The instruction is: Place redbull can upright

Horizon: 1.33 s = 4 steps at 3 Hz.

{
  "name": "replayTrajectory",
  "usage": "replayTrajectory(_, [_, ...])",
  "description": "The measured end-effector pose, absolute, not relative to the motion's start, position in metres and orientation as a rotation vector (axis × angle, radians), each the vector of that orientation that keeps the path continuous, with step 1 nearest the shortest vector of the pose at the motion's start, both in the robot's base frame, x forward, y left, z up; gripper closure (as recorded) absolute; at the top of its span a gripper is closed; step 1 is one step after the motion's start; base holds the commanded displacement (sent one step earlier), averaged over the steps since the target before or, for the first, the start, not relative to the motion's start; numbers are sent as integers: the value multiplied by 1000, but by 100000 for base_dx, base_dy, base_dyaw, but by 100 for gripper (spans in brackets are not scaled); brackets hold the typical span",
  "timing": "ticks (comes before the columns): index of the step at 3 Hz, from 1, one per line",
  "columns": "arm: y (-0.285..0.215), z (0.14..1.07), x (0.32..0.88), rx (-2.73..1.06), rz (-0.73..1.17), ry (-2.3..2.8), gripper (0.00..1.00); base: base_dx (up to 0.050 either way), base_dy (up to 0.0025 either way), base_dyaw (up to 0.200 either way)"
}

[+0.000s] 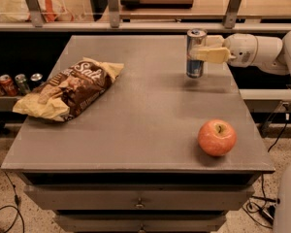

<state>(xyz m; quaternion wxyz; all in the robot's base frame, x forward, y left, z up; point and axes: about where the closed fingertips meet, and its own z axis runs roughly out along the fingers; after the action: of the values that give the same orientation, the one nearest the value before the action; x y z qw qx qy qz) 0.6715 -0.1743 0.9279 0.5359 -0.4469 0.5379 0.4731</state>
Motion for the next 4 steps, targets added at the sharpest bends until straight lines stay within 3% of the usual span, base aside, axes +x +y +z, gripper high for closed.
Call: replayTrajectory(4, [-151, 928, 657, -1126, 1186, 1180, 100, 0, 0, 0])
